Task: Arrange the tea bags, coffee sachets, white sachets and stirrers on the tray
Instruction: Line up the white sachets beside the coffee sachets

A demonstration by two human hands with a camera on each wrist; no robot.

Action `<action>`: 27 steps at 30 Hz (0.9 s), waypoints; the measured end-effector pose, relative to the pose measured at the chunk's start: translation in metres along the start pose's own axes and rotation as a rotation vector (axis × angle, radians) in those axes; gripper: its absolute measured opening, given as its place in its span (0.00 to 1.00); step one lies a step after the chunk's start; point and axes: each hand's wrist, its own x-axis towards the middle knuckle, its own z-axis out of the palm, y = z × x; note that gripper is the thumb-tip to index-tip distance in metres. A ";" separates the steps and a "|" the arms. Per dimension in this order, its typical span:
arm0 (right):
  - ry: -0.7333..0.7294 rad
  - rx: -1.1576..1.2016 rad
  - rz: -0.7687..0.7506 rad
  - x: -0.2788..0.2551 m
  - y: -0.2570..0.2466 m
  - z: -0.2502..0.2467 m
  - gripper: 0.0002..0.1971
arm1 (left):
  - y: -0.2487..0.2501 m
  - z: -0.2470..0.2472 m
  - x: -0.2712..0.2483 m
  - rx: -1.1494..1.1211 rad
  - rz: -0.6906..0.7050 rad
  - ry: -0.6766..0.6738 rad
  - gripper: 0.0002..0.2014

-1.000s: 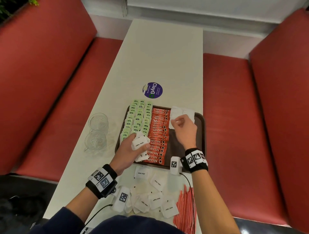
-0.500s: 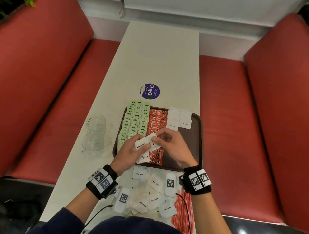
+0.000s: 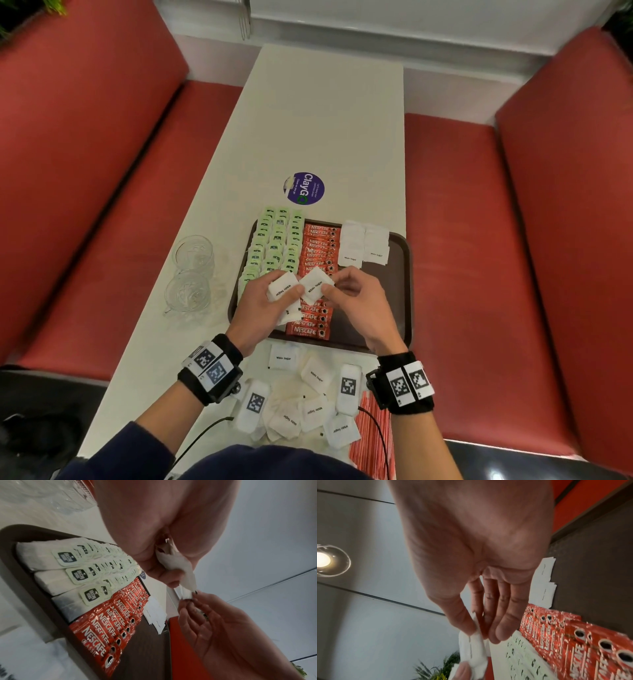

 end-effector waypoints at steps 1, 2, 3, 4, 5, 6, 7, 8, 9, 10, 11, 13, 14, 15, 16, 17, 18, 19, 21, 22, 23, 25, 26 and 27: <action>-0.013 -0.064 0.002 -0.001 0.002 -0.003 0.05 | 0.002 -0.001 0.001 0.008 0.012 0.000 0.07; -0.032 -0.125 -0.001 -0.001 0.002 -0.006 0.04 | 0.003 -0.001 0.001 0.017 0.017 -0.008 0.06; -0.052 -0.169 -0.012 -0.002 0.003 -0.008 0.03 | 0.004 -0.002 0.002 0.025 0.017 -0.023 0.06; -0.069 -0.191 -0.022 -0.003 0.003 -0.010 0.02 | 0.004 -0.002 0.003 0.034 0.012 -0.040 0.07; -0.081 -0.196 -0.028 -0.003 0.003 -0.012 0.02 | 0.004 -0.002 0.004 0.042 0.009 -0.055 0.07; -0.088 -0.194 -0.031 -0.003 0.002 -0.015 0.02 | 0.005 -0.001 0.005 0.045 0.007 -0.064 0.07; -0.083 -0.198 -0.027 -0.001 0.004 -0.019 0.03 | 0.004 -0.001 0.005 0.042 0.007 -0.064 0.07; -0.058 -0.194 -0.021 0.002 0.005 -0.024 0.04 | 0.004 0.000 0.006 0.028 0.006 -0.062 0.07; 0.000 -0.182 -0.010 0.009 0.010 -0.031 0.05 | 0.002 0.000 0.007 0.009 0.004 -0.054 0.06; 0.079 -0.163 0.008 0.016 0.017 -0.040 0.05 | 0.001 0.000 0.007 -0.015 0.000 -0.047 0.06; 0.171 -0.152 0.032 0.025 0.025 -0.049 0.06 | -0.001 -0.001 0.006 -0.029 -0.004 -0.039 0.07; 0.368 -0.169 0.088 0.044 0.041 -0.068 0.06 | -0.006 -0.003 0.005 -0.041 -0.015 -0.025 0.08; 0.454 -0.185 0.116 0.052 0.049 -0.076 0.06 | -0.009 -0.004 0.003 -0.042 -0.021 -0.018 0.09; 0.517 -0.198 0.141 0.061 0.055 -0.082 0.06 | -0.011 -0.004 0.002 -0.039 -0.027 -0.011 0.09; 0.552 -0.210 0.161 0.068 0.059 -0.086 0.05 | -0.013 -0.005 0.001 -0.038 -0.035 -0.005 0.10; 0.568 -0.220 0.184 0.075 0.064 -0.088 0.05 | -0.016 -0.006 0.000 -0.038 -0.044 0.000 0.11; 0.569 -0.225 0.201 0.081 0.068 -0.089 0.04 | -0.018 -0.007 -0.001 -0.042 -0.055 0.002 0.12; 0.567 -0.233 0.215 0.087 0.073 -0.089 0.04 | -0.019 -0.007 -0.001 -0.046 -0.063 0.002 0.12; 0.561 -0.263 0.241 0.097 0.080 -0.087 0.04 | -0.019 -0.006 -0.002 -0.058 -0.071 -0.003 0.11; 0.557 -0.283 0.250 0.102 0.085 -0.086 0.04 | -0.018 -0.006 -0.003 -0.065 -0.075 -0.002 0.11; 0.554 -0.305 0.260 0.105 0.087 -0.084 0.04 | -0.018 -0.006 -0.003 -0.069 -0.075 0.001 0.10; 0.556 -0.351 0.285 0.107 0.086 -0.080 0.04 | -0.018 -0.007 -0.004 -0.079 -0.076 0.004 0.10; 0.564 -0.380 0.298 0.107 0.083 -0.078 0.05 | -0.017 -0.008 -0.004 -0.081 -0.079 0.005 0.10; 0.575 -0.406 0.317 0.106 0.080 -0.075 0.06 | -0.017 -0.008 -0.004 -0.087 -0.082 0.006 0.10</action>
